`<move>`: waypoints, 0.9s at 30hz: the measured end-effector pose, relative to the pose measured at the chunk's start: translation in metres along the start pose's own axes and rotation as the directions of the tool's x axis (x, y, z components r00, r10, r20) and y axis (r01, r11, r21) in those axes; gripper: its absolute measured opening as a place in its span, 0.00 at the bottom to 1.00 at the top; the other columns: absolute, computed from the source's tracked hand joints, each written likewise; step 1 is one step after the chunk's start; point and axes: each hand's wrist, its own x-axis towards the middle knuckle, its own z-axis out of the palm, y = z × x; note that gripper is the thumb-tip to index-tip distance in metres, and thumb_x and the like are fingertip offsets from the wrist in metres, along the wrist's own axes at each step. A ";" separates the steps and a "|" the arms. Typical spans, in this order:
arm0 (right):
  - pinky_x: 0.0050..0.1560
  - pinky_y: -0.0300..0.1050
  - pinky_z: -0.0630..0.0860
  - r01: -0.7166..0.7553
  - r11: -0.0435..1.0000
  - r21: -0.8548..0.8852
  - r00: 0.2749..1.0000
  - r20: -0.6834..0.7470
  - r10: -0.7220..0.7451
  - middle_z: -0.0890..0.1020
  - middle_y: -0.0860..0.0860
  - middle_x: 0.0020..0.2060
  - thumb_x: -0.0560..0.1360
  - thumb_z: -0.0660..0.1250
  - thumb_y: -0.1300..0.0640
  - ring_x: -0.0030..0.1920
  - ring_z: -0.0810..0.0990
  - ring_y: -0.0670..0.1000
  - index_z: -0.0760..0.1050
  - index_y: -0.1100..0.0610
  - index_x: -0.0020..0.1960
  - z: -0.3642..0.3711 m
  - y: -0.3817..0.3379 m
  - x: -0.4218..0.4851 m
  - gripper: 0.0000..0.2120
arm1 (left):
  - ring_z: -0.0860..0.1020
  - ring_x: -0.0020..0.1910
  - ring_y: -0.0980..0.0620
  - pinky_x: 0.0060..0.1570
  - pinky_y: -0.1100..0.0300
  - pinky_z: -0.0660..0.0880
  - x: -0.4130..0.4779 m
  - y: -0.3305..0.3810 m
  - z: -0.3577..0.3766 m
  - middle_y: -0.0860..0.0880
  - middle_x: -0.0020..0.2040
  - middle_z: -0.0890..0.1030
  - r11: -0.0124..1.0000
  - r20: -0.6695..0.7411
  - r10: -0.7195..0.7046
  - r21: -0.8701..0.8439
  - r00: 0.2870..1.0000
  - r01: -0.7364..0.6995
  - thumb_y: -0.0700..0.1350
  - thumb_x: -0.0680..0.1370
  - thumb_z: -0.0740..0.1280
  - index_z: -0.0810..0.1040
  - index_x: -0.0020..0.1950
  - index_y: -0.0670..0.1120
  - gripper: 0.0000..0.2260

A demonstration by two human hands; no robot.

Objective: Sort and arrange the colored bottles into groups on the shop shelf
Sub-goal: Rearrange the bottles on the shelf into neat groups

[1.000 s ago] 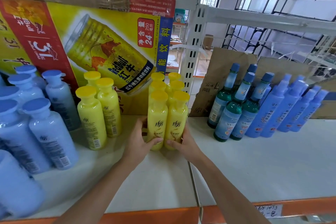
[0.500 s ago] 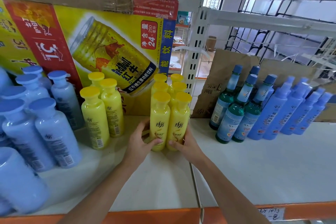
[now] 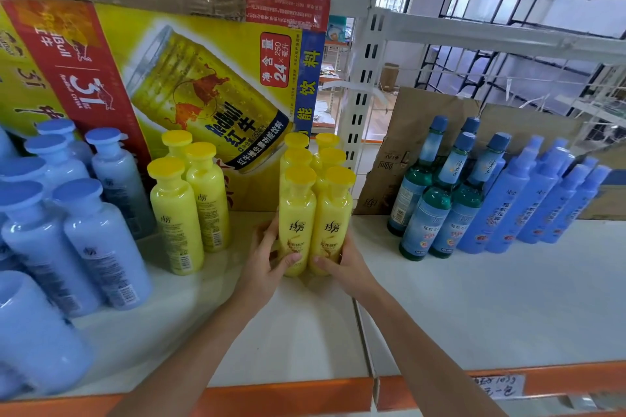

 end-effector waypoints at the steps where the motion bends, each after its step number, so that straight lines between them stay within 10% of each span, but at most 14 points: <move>1: 0.46 0.32 0.76 0.000 1.000 -0.014 1.000 0.000 0.000 0.75 0.50 0.57 0.72 0.65 0.74 0.53 0.79 0.37 0.52 0.62 0.72 0.000 0.000 0.000 0.35 | 0.68 0.60 0.70 0.54 0.70 0.73 -0.001 0.000 0.000 0.60 0.60 0.63 1.000 0.010 -0.005 0.013 1.000 0.005 0.59 0.69 0.69 0.58 0.68 0.64 0.30; 6: 0.46 0.32 0.76 -0.019 0.999 -0.046 1.000 0.024 0.020 0.75 0.53 0.59 0.71 0.66 0.73 0.54 0.79 0.38 0.52 0.61 0.73 -0.003 -0.004 -0.001 0.36 | 0.64 0.68 0.56 0.66 0.49 0.67 -0.003 0.002 -0.006 0.55 0.68 0.60 0.992 0.109 -0.026 0.127 0.994 0.012 0.69 0.68 0.61 0.53 0.71 0.63 0.35; 12: 0.53 0.26 0.71 -0.044 0.985 -0.169 0.995 0.085 0.059 0.71 0.42 0.62 0.70 0.72 0.63 0.58 0.71 0.29 0.47 0.52 0.74 -0.014 -0.036 -0.015 0.43 | 0.59 0.72 0.53 0.68 0.60 0.60 -0.004 0.021 -0.018 0.49 0.74 0.57 0.962 0.163 -0.042 0.274 0.986 -0.005 0.58 0.74 0.65 0.50 0.75 0.50 0.36; 15: 0.70 0.44 0.60 -0.019 0.953 -0.303 1.000 -0.003 0.019 0.60 0.43 0.73 0.70 0.72 0.53 0.70 0.60 0.39 0.40 0.47 0.75 -0.022 -0.061 -0.022 0.48 | 0.56 0.74 0.51 0.67 0.60 0.56 -0.003 0.036 -0.033 0.48 0.76 0.54 0.948 0.117 -0.013 0.319 0.993 -0.025 0.55 0.75 0.63 0.48 0.75 0.50 0.35; 22: 0.70 0.47 0.56 0.095 0.788 -0.608 0.991 -0.019 -0.134 0.53 0.45 0.75 0.72 0.68 0.49 0.73 0.55 0.47 0.40 0.43 0.75 -0.041 -0.130 -0.023 0.44 | 0.58 0.66 0.62 0.65 0.64 0.56 0.011 0.093 -0.080 0.52 0.72 0.62 0.813 0.063 0.217 0.540 0.974 -0.216 0.48 0.77 0.62 0.60 0.73 0.49 0.25; 27: 0.66 0.43 0.60 0.225 0.651 -0.725 0.971 0.110 -0.213 0.56 0.46 0.75 0.75 0.65 0.47 0.72 0.59 0.49 0.47 0.45 0.75 -0.038 -0.162 -0.005 0.36 | 0.66 0.67 0.52 0.65 0.60 0.60 0.022 0.123 -0.115 0.51 0.67 0.70 0.749 0.068 0.280 0.608 0.958 -0.262 0.44 0.77 0.64 0.70 0.67 0.49 0.18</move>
